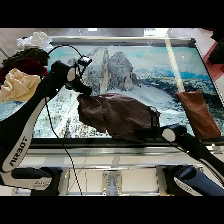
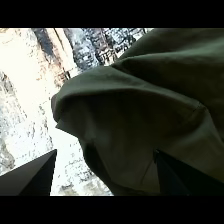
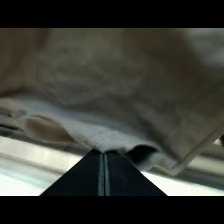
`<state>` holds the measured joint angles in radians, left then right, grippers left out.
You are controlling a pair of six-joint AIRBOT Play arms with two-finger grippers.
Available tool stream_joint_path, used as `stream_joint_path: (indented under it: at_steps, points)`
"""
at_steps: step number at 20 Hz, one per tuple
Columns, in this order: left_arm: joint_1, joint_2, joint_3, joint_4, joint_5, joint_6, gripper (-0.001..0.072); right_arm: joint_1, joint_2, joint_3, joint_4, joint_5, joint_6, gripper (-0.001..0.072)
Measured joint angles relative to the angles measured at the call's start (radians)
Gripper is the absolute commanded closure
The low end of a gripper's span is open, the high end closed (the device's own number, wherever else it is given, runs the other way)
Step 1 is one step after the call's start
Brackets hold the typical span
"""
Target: Fold the shirts.
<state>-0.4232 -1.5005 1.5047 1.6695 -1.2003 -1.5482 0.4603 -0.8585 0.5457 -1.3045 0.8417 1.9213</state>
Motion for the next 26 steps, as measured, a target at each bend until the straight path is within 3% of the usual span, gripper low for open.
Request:
stream_joint_path:
  at_steps: [2, 5, 10, 16, 17, 20, 21, 26]
  points:
    - [0.000, 0.000, -0.034, -0.064, 0.043, -0.039, 0.0012, -0.105, 0.013, 0.085, -0.138, 0.032, -0.016, 0.0685]
    - [0.000, 0.000, -0.123, -0.188, 0.142, -0.082, 0.0012, -0.253, 0.022, 0.167, -0.196, 0.029, -0.085, 0.0685]
    - [-0.002, -0.029, -0.229, -0.426, 0.306, -0.121, 0.0004, -0.365, 0.021, 0.211, -0.190, -0.010, -0.177, 0.0685]
    - [-0.021, -0.102, -0.253, -0.522, 0.387, -0.130, 0.0017, -0.389, 0.018, 0.220, -0.166, -0.039, -0.219, 0.0685]
    - [-0.023, -0.114, -0.254, -0.527, 0.393, -0.137, 0.0061, -0.390, 0.018, 0.220, -0.160, -0.046, -0.222, 0.0684]
    - [-0.026, -0.143, -0.256, -0.536, 0.409, -0.152, 0.0482, -0.392, 0.018, 0.222, -0.140, -0.061, -0.232, 0.0684]
    - [-0.026, -0.151, -0.257, -0.539, 0.415, -0.155, 0.0674, -0.392, 0.018, 0.222, -0.137, -0.067, -0.235, 0.0684]
    - [-0.027, -0.167, -0.222, -0.528, 0.438, -0.146, 0.0698, -0.393, 0.018, 0.222, -0.125, -0.078, -0.243, 0.0685]
